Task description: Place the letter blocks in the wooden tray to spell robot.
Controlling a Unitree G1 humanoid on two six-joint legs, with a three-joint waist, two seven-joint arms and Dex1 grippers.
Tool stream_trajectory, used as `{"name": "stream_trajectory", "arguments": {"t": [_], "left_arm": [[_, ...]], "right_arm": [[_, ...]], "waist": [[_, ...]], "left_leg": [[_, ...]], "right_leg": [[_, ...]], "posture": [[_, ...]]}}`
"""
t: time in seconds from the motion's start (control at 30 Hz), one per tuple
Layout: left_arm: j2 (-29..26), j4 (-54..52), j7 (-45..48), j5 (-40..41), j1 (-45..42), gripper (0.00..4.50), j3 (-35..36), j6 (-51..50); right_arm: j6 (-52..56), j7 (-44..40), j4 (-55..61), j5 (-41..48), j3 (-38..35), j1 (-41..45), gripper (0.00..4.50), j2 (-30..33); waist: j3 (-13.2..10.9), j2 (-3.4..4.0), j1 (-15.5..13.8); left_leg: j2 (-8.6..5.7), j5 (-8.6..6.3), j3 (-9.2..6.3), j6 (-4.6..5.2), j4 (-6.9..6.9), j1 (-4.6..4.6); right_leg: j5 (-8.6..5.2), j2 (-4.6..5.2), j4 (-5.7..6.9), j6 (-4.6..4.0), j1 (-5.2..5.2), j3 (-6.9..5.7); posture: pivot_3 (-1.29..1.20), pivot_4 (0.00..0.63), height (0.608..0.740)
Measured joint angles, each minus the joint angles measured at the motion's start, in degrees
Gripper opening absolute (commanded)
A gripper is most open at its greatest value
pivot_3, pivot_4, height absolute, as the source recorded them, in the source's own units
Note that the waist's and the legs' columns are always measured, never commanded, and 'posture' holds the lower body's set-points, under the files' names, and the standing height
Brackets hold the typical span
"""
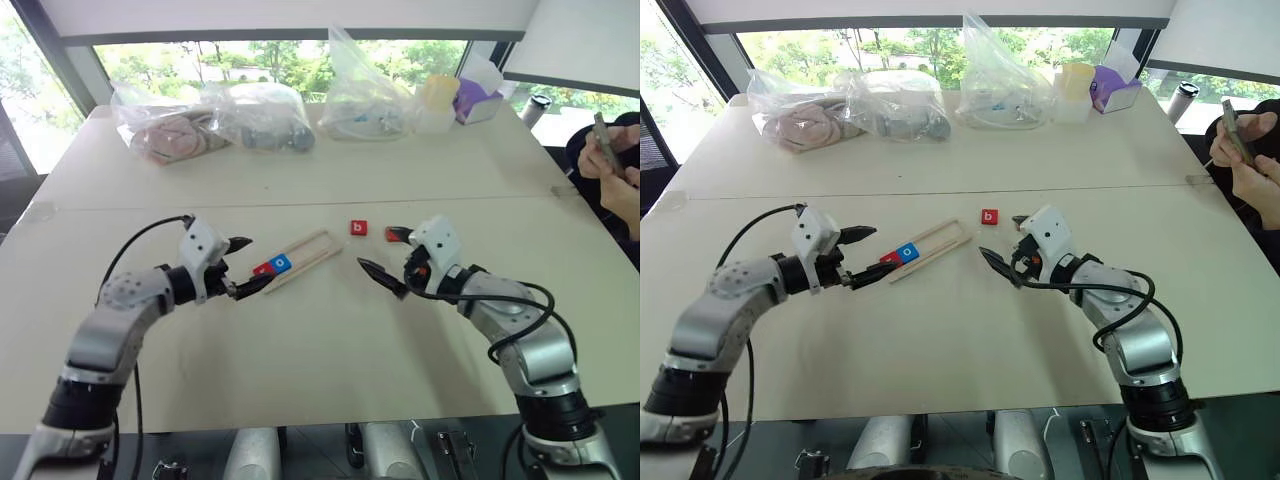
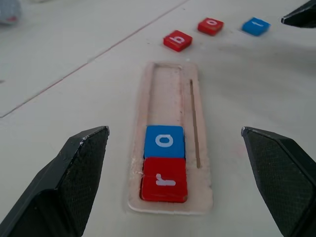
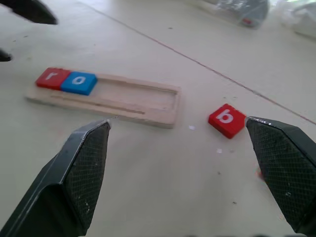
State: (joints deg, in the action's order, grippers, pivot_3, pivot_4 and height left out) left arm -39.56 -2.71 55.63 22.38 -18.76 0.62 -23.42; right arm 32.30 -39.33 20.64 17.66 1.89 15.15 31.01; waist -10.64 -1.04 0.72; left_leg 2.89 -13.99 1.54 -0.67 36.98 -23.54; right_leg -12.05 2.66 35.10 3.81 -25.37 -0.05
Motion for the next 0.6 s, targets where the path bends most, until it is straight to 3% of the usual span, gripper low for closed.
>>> {"name": "stream_trajectory", "arguments": {"t": [0.27,0.6], "left_arm": [[-0.2,14.6,10.3,-4.6,-6.4,4.50,-5.4,7.4],[4.4,20.5,8.9,-8.9,-7.2,4.50,-6.6,14.2]], "right_arm": [[5.0,-6.3,6.6,6.3,0.0,-0.9,4.47,4.5],[6.9,-4.8,8.3,6.8,0.0,-2.2,4.47,5.7]], "waist": [[0.0,-0.04,-0.1],[0.0,-0.04,-0.1]], "left_leg": [[0.02,0.00,0.00,0.01,0.00,-0.01],[0.02,0.00,0.02,0.01,0.02,-0.03]], "right_leg": [[0.08,-0.02,0.02,-0.13,-0.01,-0.01],[0.11,0.00,0.04,-0.17,0.00,0.00]], "posture": [[0.00,0.150,0.740],[0.00,0.150,0.740]]}}
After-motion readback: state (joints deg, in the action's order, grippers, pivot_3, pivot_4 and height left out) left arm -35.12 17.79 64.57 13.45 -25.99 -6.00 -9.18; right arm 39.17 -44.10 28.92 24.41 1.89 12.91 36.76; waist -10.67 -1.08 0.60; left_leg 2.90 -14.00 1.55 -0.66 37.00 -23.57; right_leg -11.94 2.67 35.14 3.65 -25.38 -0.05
